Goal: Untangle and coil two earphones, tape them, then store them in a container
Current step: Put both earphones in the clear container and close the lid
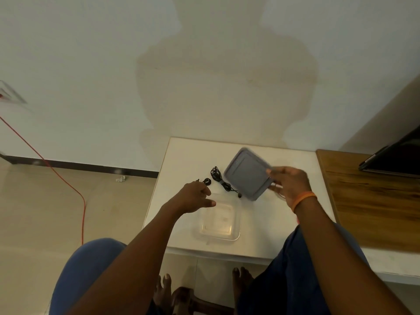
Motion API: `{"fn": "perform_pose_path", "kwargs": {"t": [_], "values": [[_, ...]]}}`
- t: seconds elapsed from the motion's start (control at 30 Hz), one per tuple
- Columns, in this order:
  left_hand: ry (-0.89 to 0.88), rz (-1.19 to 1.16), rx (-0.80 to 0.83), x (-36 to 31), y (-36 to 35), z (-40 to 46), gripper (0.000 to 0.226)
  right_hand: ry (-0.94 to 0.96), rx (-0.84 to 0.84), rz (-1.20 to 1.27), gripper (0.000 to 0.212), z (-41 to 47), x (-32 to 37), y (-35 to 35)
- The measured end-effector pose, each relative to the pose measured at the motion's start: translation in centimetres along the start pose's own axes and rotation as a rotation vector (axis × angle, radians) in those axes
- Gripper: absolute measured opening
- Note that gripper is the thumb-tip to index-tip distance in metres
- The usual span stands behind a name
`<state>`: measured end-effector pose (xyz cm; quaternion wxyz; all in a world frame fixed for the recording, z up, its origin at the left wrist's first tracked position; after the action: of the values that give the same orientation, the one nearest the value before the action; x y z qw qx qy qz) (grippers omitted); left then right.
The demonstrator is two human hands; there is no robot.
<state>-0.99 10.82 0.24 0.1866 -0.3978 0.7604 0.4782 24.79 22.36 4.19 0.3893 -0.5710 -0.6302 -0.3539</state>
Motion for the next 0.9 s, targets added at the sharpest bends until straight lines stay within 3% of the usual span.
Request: {"fn": "perform_pose_path", "kwargs": {"t": [0.03,0.1,0.17,0.27,0.37,0.63,0.77,0.9], "values": [[-0.011,0.04,-0.01,-0.2,-0.1,0.0,0.041,0.153,-0.109,-0.063,0.011,0.2,1.5,1.0],[-0.021,0.07,-0.03,-0.3,-0.1,0.0,0.035,0.502,-0.279,-0.447,0.011,-0.1,4.7,0.9],[-0.022,0.091,-0.045,-0.2,-0.3,-0.2,0.034,0.738,-0.261,-0.94,0.004,0.2,5.3,-2.4],[-0.042,0.101,-0.051,-0.1,-0.6,-0.3,0.032,0.661,-0.076,-1.333,0.01,2.6,1.2,-4.8],[-0.062,0.123,-0.072,0.0,-0.5,-0.2,0.029,0.518,-0.013,-1.411,0.011,4.0,-1.7,-4.9],[-0.036,0.119,-0.099,0.1,-0.2,0.5,0.021,0.395,-0.004,-1.518,0.014,5.2,-3.2,-6.4],[-0.006,0.075,-0.164,0.4,0.7,0.4,0.018,0.515,-0.096,-1.386,0.015,4.2,-1.4,-8.8],[0.088,0.031,-0.27,1.5,1.6,0.1,0.021,0.607,0.091,-1.338,0.036,2.6,-3.5,-13.5]]}}
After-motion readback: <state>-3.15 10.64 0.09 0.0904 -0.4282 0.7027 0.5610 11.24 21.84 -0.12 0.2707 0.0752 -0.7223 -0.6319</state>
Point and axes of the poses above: each hand's wrist, its own z-axis towards the middle knuckle, its own y-axis out of the back of the hand, x = y × z, the point moved 10 cm from there along z, towards the middle knuckle, and after that the axes turned 1 degree about x, right-handed, at the moved point
